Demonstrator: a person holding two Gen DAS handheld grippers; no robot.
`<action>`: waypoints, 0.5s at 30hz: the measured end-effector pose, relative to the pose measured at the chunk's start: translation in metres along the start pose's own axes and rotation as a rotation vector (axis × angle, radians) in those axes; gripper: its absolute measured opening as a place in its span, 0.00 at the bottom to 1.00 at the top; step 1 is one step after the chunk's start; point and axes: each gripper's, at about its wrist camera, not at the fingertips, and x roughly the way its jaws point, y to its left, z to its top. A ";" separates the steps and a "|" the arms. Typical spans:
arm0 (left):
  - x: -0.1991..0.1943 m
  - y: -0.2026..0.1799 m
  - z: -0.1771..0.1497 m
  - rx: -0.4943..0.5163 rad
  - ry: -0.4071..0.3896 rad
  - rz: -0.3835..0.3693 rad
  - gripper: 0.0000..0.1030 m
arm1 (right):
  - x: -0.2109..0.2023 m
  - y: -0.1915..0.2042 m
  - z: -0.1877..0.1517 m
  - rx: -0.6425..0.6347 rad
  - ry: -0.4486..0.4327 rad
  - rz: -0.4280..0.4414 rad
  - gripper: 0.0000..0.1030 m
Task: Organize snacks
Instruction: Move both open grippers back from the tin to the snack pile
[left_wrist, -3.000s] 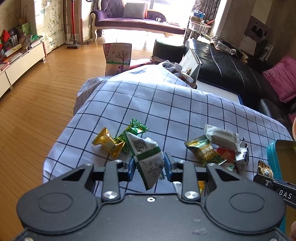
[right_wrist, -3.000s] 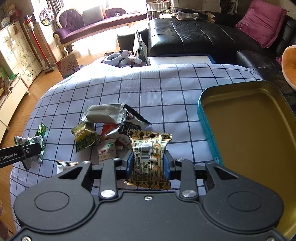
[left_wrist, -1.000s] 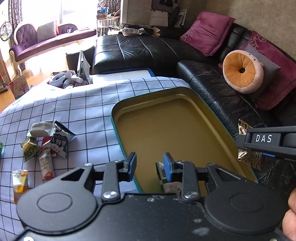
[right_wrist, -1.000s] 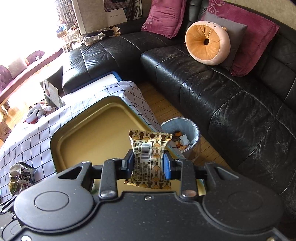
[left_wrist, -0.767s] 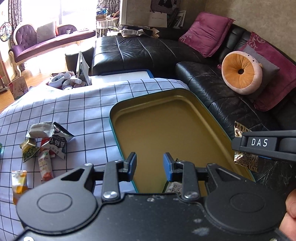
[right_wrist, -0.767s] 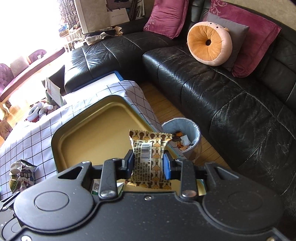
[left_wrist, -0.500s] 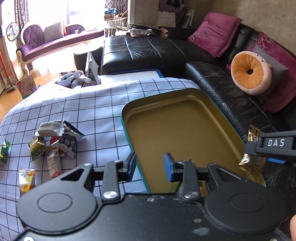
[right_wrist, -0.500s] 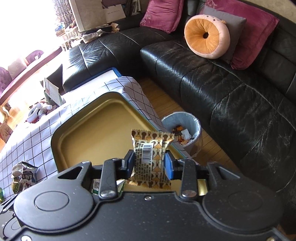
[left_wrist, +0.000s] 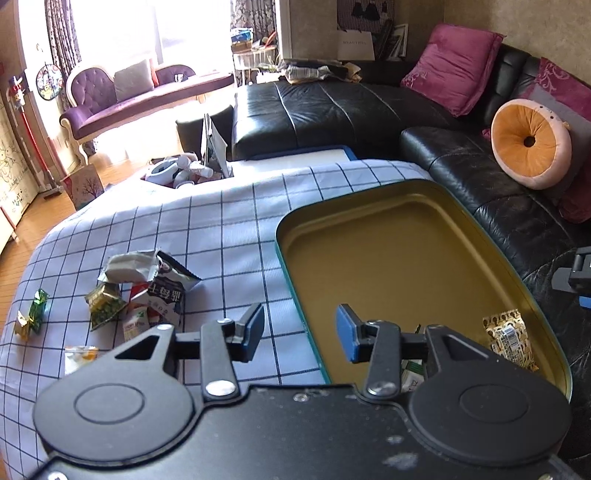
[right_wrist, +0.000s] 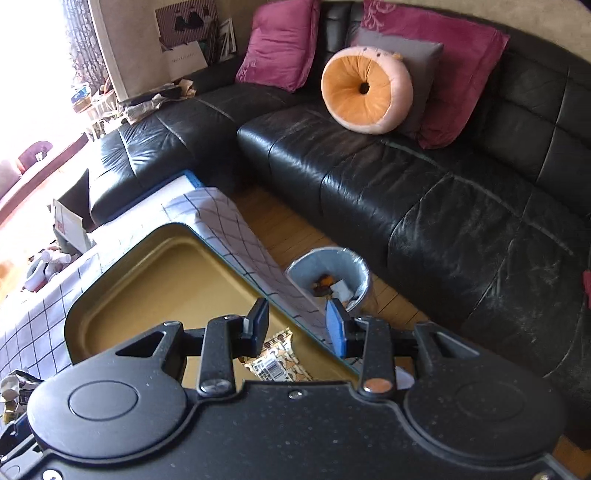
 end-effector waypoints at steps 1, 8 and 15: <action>0.001 0.001 0.000 -0.001 0.004 0.001 0.43 | 0.003 -0.001 -0.001 0.010 0.010 0.006 0.44; -0.002 0.019 0.003 -0.045 -0.006 0.036 0.43 | 0.013 0.019 -0.015 -0.046 0.031 -0.040 0.44; 0.001 0.050 0.006 -0.123 0.009 0.079 0.43 | 0.004 0.050 -0.034 -0.161 -0.002 -0.007 0.44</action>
